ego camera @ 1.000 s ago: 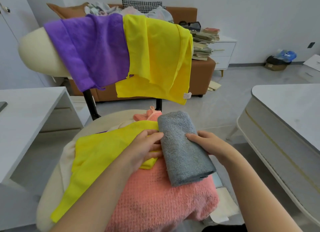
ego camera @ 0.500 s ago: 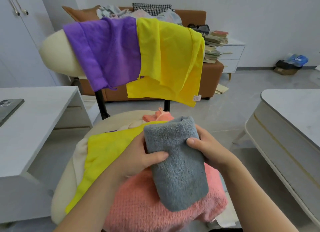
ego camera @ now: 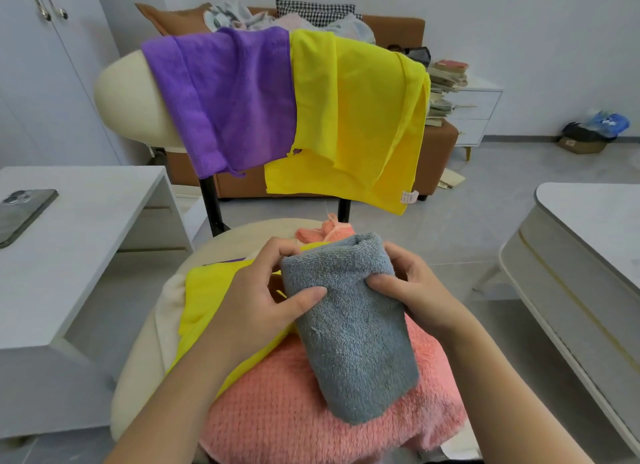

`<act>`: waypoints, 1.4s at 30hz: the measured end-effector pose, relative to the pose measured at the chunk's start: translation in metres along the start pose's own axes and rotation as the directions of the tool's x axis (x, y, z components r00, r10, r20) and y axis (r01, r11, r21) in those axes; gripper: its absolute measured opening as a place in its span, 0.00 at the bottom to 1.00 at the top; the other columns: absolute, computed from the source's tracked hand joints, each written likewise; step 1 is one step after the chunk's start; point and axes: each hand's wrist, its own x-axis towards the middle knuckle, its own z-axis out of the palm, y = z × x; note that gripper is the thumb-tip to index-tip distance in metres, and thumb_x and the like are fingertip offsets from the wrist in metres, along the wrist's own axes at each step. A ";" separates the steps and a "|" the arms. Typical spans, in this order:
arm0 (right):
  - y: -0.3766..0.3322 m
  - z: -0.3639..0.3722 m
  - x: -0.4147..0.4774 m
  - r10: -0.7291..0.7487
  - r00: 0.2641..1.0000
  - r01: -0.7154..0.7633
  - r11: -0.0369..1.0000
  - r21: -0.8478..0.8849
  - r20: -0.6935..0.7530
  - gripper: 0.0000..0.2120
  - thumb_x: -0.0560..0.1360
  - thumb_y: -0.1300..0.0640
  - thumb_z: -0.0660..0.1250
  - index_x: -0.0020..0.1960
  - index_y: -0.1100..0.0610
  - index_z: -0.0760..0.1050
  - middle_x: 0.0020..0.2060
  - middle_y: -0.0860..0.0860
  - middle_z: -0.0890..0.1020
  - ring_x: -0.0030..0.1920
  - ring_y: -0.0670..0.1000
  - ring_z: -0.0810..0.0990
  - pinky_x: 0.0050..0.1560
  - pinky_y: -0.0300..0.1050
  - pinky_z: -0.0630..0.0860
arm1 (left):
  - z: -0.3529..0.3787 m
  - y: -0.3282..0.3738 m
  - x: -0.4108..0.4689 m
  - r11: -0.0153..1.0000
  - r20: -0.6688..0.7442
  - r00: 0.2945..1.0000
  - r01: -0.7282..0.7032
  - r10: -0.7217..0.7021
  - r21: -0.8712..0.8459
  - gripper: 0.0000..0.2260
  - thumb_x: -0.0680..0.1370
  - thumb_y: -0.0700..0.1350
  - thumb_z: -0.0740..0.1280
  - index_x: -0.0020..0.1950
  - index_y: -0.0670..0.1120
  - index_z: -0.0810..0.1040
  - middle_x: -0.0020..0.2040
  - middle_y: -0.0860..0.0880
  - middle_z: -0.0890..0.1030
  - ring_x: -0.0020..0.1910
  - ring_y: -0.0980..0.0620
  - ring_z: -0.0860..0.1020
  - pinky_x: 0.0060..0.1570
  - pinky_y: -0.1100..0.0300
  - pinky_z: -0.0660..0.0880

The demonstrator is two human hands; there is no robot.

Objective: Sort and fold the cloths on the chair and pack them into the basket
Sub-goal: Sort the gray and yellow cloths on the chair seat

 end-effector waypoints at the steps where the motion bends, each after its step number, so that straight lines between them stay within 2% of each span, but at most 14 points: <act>1: 0.000 0.000 0.000 0.012 1.000 -0.012 0.999 -0.031 -0.001 0.23 0.62 0.51 0.74 0.55 0.57 0.78 0.50 0.54 0.81 0.52 0.51 0.79 0.54 0.48 0.75 | -0.001 -0.002 0.001 0.996 -0.030 0.999 -0.008 0.011 0.089 0.16 0.64 0.60 0.70 0.45 0.59 0.69 0.35 0.58 0.74 0.29 0.59 0.69 0.30 0.65 0.69; 4: -0.004 0.005 0.000 0.024 0.998 -0.018 0.995 -0.102 0.051 0.19 0.64 0.51 0.68 0.55 0.44 0.80 0.54 0.47 0.82 0.57 0.48 0.79 0.56 0.43 0.76 | -0.002 -0.005 0.001 0.949 -0.082 0.991 -0.072 0.102 0.308 0.17 0.64 0.64 0.69 0.43 0.57 0.67 0.35 0.59 0.72 0.29 0.57 0.69 0.30 0.64 0.67; 6: -0.008 0.011 0.001 0.008 0.998 0.000 0.991 -0.133 0.063 0.16 0.66 0.48 0.69 0.54 0.40 0.80 0.55 0.44 0.82 0.59 0.45 0.78 0.54 0.39 0.76 | -0.001 -0.004 0.001 0.935 -0.086 0.985 -0.109 0.147 0.338 0.16 0.65 0.63 0.69 0.42 0.57 0.67 0.37 0.59 0.73 0.32 0.57 0.70 0.34 0.59 0.71; 8: -0.010 0.014 0.001 -0.015 0.999 0.018 0.993 -0.119 0.032 0.11 0.68 0.51 0.71 0.50 0.43 0.82 0.50 0.43 0.84 0.54 0.43 0.81 0.49 0.36 0.76 | 0.000 -0.002 0.000 0.938 -0.110 0.979 -0.130 0.174 0.321 0.17 0.65 0.62 0.70 0.43 0.56 0.67 0.39 0.57 0.73 0.34 0.56 0.71 0.37 0.53 0.73; 12: -0.010 0.014 0.003 -0.056 0.997 0.053 0.996 -0.065 -0.044 0.10 0.67 0.59 0.70 0.44 0.46 0.85 0.45 0.45 0.85 0.48 0.44 0.83 0.44 0.36 0.77 | 0.001 -0.002 0.000 0.947 -0.190 0.959 -0.149 0.208 0.285 0.19 0.64 0.59 0.72 0.41 0.54 0.64 0.41 0.53 0.74 0.39 0.52 0.74 0.40 0.52 0.72; 16: -0.002 0.014 0.007 -0.047 0.995 0.047 0.999 -0.006 -0.092 0.11 0.64 0.62 0.72 0.44 0.51 0.84 0.43 0.48 0.85 0.45 0.47 0.83 0.43 0.39 0.78 | 0.004 -0.005 0.002 0.961 -0.218 0.952 -0.165 0.214 0.223 0.20 0.64 0.57 0.72 0.39 0.53 0.62 0.43 0.56 0.74 0.43 0.60 0.74 0.42 0.65 0.70; 19: 0.004 0.014 0.010 -0.062 0.987 0.061 0.998 -0.009 -0.149 0.14 0.64 0.60 0.74 0.50 0.55 0.80 0.45 0.51 0.84 0.47 0.49 0.82 0.46 0.44 0.78 | 0.010 -0.005 0.004 0.991 -0.254 0.958 -0.117 0.132 0.070 0.22 0.62 0.53 0.75 0.41 0.54 0.61 0.42 0.59 0.74 0.42 0.62 0.74 0.40 0.71 0.70; 22: 0.010 0.018 0.011 -0.093 0.981 0.078 0.993 -0.093 -0.171 0.15 0.70 0.56 0.70 0.56 0.52 0.77 0.49 0.47 0.83 0.52 0.48 0.81 0.51 0.44 0.78 | 0.020 -0.005 0.007 0.986 -0.282 0.955 0.043 -0.088 -0.161 0.24 0.65 0.45 0.78 0.50 0.53 0.65 0.44 0.55 0.75 0.40 0.64 0.76 0.39 0.72 0.71; 25: 0.017 0.023 0.015 -0.089 0.955 0.061 0.992 -0.106 -0.284 0.16 0.74 0.55 0.67 0.61 0.49 0.74 0.57 0.47 0.81 0.58 0.49 0.79 0.58 0.48 0.76 | 0.029 -0.007 0.005 0.859 -0.002 0.940 0.310 -0.340 -0.407 0.25 0.67 0.48 0.75 0.60 0.50 0.69 0.52 0.50 0.81 0.46 0.62 0.80 0.44 0.68 0.75; 28: 0.013 0.021 0.018 0.074 0.908 -0.060 0.997 0.048 -0.413 0.17 0.76 0.55 0.68 0.64 0.53 0.73 0.58 0.53 0.81 0.55 0.51 0.81 0.55 0.50 0.79 | 0.033 -0.014 0.004 0.872 0.103 0.927 0.374 -0.361 -0.317 0.20 0.65 0.48 0.71 0.56 0.49 0.76 0.53 0.51 0.83 0.52 0.56 0.81 0.49 0.63 0.77; 32: 0.003 0.020 0.015 0.385 0.895 -0.335 0.913 0.233 -0.223 0.12 0.77 0.51 0.64 0.55 0.58 0.78 0.48 0.54 0.85 0.48 0.52 0.84 0.47 0.45 0.81 | 0.032 -0.014 0.008 0.855 0.038 0.920 0.378 -0.391 -0.353 0.12 0.70 0.44 0.71 0.52 0.49 0.77 0.50 0.51 0.83 0.48 0.55 0.81 0.49 0.59 0.77; 35: 0.003 0.020 0.016 0.345 0.885 -0.289 0.933 0.214 -0.313 0.11 0.78 0.51 0.63 0.54 0.57 0.78 0.45 0.51 0.85 0.47 0.50 0.84 0.47 0.45 0.80 | 0.028 -0.011 0.008 0.752 0.076 0.863 0.475 -0.499 -0.457 0.03 0.77 0.44 0.66 0.48 0.45 0.76 0.42 0.51 0.83 0.39 0.56 0.80 0.39 0.61 0.77; 38: 0.006 0.019 0.019 0.322 0.801 -0.217 0.942 0.258 -0.505 0.09 0.79 0.52 0.61 0.52 0.57 0.76 0.44 0.52 0.83 0.45 0.50 0.82 0.44 0.45 0.78 | 0.026 -0.010 0.008 0.675 0.199 0.806 0.580 -0.558 -0.455 0.07 0.77 0.49 0.64 0.47 0.47 0.75 0.33 0.54 0.78 0.30 0.58 0.75 0.27 0.64 0.71; 42: 0.013 0.021 0.021 0.353 0.743 -0.178 0.923 0.340 -0.569 0.08 0.80 0.53 0.61 0.49 0.56 0.75 0.42 0.52 0.82 0.42 0.49 0.80 0.43 0.44 0.77 | 0.028 -0.011 0.007 0.662 0.239 0.767 0.637 -0.595 -0.395 0.11 0.74 0.48 0.69 0.54 0.45 0.75 0.41 0.50 0.82 0.37 0.54 0.79 0.40 0.57 0.77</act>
